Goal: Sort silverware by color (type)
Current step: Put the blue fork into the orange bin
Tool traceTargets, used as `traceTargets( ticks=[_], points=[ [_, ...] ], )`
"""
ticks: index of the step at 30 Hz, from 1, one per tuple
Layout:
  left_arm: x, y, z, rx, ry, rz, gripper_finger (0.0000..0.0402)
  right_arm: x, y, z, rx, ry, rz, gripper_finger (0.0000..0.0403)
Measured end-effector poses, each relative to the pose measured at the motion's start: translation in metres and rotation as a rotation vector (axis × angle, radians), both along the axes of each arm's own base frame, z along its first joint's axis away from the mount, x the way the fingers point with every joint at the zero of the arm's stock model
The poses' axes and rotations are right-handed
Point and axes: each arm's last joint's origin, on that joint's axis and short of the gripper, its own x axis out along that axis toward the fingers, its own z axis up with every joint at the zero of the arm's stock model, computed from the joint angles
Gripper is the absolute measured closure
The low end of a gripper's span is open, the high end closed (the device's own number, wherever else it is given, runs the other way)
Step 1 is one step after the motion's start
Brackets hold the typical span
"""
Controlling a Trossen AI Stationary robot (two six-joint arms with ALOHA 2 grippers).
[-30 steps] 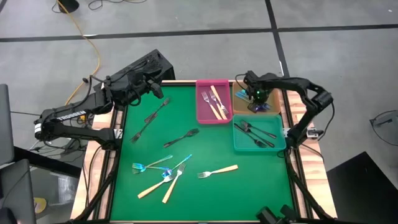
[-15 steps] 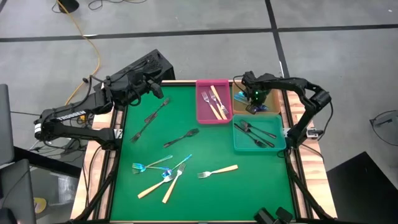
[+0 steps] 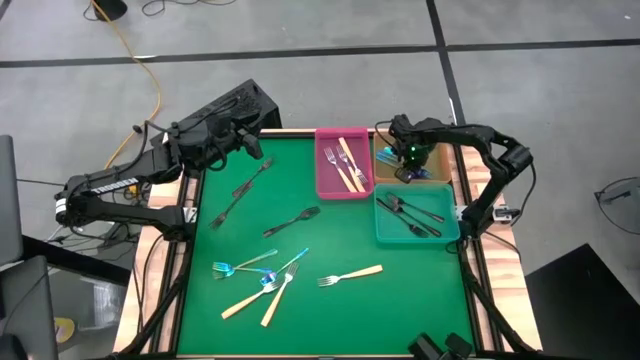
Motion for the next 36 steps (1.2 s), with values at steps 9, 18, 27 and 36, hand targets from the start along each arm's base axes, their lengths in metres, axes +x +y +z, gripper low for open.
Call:
traceTargets(
  ticks=[9, 18, 27, 36],
  points=[
    [0.0, 0.0, 0.0, -0.001, 0.001, 0.0, 0.0292, 0.0, 0.0, 0.0, 0.001, 0.001, -0.008, 0.0349],
    [0.0, 0.0, 0.0, -0.001, 0.001, 0.0, 0.0292, 0.0, 0.0, 0.0, -0.001, -0.001, -0.025, 0.0315],
    [0.0, 0.0, 0.0, -0.002, 0.001, 0.0, 0.0292, 0.003, -0.004, 0.007, 0.006, -0.006, -0.033, 0.031],
    [0.0, 0.0, 0.0, -0.002, 0.001, 0.0, 0.0292, 0.009, -0.01, 0.026, 0.032, -0.005, 0.009, 0.031]
  ],
)
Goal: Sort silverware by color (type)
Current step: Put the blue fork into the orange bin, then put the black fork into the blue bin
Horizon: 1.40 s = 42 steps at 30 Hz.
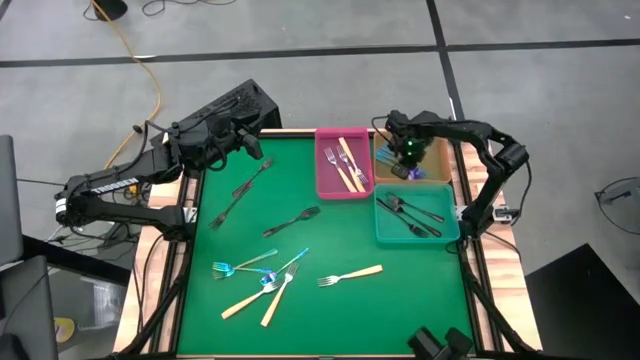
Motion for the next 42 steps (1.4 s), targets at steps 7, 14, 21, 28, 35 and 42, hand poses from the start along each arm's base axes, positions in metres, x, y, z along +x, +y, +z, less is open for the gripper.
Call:
traceTargets(
  ticks=[7, 14, 21, 28, 35, 42],
  points=[
    [0.0, 0.0, 0.0, 0.0, 0.0, 0.0, 0.0292, 0.0, -0.001, 0.002, -0.015, 0.007, 0.002, 0.031],
    [0.0, 0.0, 0.0, -0.001, 0.001, 0.0, 0.0292, -0.002, 0.001, 0.014, -0.049, -0.018, -0.001, 0.031],
    [0.0, 0.0, 0.0, -0.003, 0.001, -0.021, 0.0292, -0.011, 0.012, 0.055, -0.146, -0.151, -0.02, 0.031],
    [0.0, -0.001, 0.0, -0.004, 0.0, -0.029, 0.0292, -0.028, 0.039, 0.117, -0.287, -0.467, -0.029, 0.031],
    [0.001, -0.001, 0.0, -0.008, -0.003, -0.065, 0.0292, -0.051, 0.077, 0.175, -0.425, -0.837, 0.037, 0.031],
    [0.003, -0.003, 0.0, 0.021, 0.029, -0.141, 0.0292, -0.067, 0.11, 0.202, -0.411, -1.078, 0.103, 0.031]
  ],
)
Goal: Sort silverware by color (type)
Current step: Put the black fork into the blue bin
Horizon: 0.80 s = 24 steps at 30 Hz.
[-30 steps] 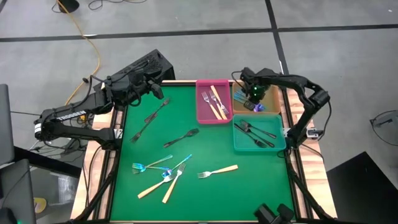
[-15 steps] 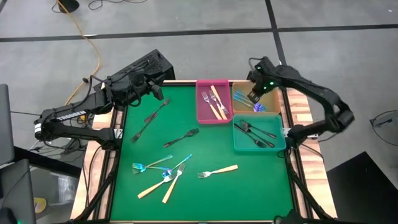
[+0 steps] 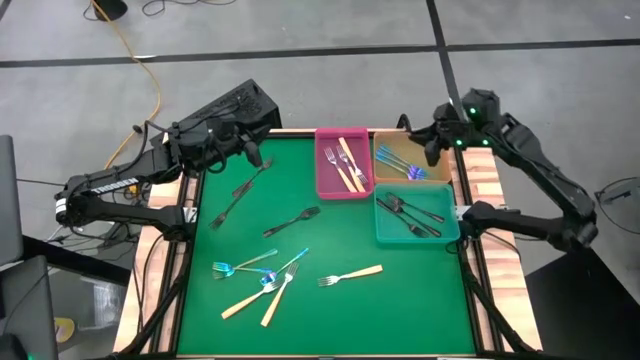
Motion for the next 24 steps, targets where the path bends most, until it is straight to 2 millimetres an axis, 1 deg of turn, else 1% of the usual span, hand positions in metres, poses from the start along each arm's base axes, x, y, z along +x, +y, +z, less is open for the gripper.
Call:
traceTargets(
  ticks=[6, 12, 18, 24],
  points=[
    [0.002, -0.004, 0.0, 0.03, 0.029, -0.141, 0.0292, 0.005, 0.018, 0.005, 0.044, -0.06, 0.074, 0.031],
    [0.004, -0.017, -0.002, 0.05, 0.077, -0.269, 0.0292, 0.022, 0.031, 0.008, 0.077, -0.11, 0.174, 0.031],
    [-0.006, -0.037, -0.001, 0.052, 0.107, -0.346, 0.0292, 0.044, 0.04, 0.007, 0.108, -0.128, 0.262, 0.031],
    [-0.019, -0.053, -0.005, 0.039, 0.176, -0.334, 0.0292, 0.064, 0.046, 0.0, 0.12, -0.089, 0.296, 0.031]
  ],
)
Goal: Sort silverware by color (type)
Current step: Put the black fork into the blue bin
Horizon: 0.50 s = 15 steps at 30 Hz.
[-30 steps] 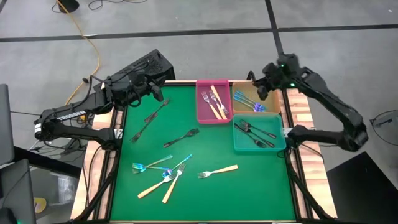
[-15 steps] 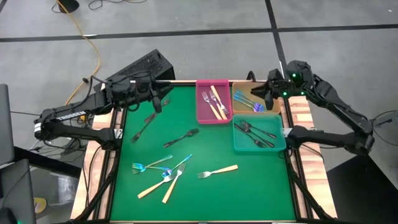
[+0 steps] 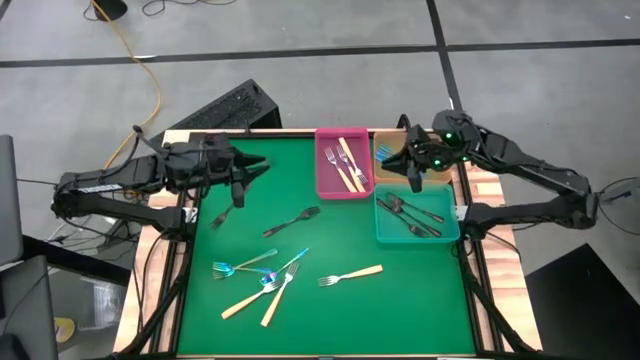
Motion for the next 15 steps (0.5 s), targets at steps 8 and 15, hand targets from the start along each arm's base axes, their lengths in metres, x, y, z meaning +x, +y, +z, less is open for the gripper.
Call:
traceTargets(
  ticks=[8, 15],
  points=[
    [-0.006, -0.019, -0.019, -0.058, 0.096, -0.049, 0.0292, 0.026, 0.012, -0.01, 0.076, 0.032, 0.064, 0.031],
    [-0.004, -0.032, -0.039, -0.132, 0.146, -0.092, 0.0292, 0.042, 0.03, -0.015, 0.112, 0.044, 0.129, 0.031]
  ],
)
